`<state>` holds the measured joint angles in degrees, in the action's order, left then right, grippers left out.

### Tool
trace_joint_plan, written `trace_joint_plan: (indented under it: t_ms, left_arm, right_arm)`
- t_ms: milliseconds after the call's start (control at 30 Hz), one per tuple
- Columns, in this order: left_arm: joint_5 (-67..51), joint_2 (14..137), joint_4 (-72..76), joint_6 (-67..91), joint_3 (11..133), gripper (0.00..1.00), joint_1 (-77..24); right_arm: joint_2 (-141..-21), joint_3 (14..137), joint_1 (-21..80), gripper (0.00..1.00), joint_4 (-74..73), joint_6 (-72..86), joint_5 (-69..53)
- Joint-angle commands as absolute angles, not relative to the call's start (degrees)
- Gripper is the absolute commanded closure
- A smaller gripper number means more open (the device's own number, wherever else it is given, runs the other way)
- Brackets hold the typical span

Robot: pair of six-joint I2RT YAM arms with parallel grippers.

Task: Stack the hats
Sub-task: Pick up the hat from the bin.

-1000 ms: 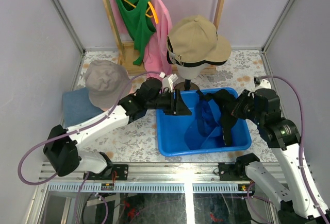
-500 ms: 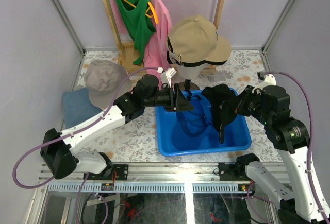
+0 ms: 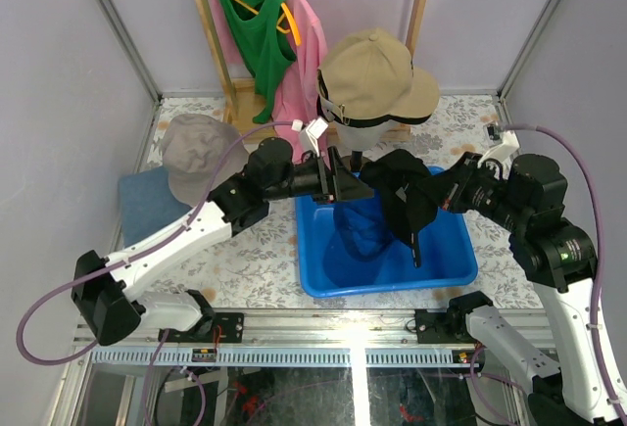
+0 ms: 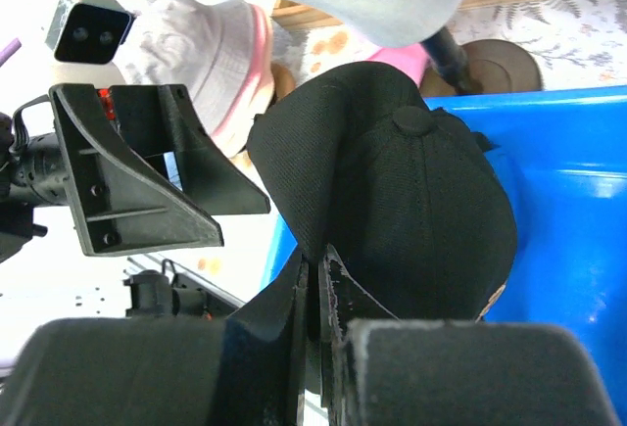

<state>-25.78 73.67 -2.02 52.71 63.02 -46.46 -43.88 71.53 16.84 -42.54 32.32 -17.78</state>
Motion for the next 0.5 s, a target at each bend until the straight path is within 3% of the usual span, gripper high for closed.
trace_joint_plan:
  t_ms: [0,467]
  left_arm:
    - [-23.8,71.0,3.1,55.3,65.7,0.40,-46.7]
    - [-13.8,67.6,1.5,61.0,65.7,0.38,-46.7]
  right_arm:
    - [-44.1,74.5,17.1,1.00,-37.3,35.0,-24.0]
    - [-43.8,72.9,17.1,1.00,-26.8,43.3,-32.3]
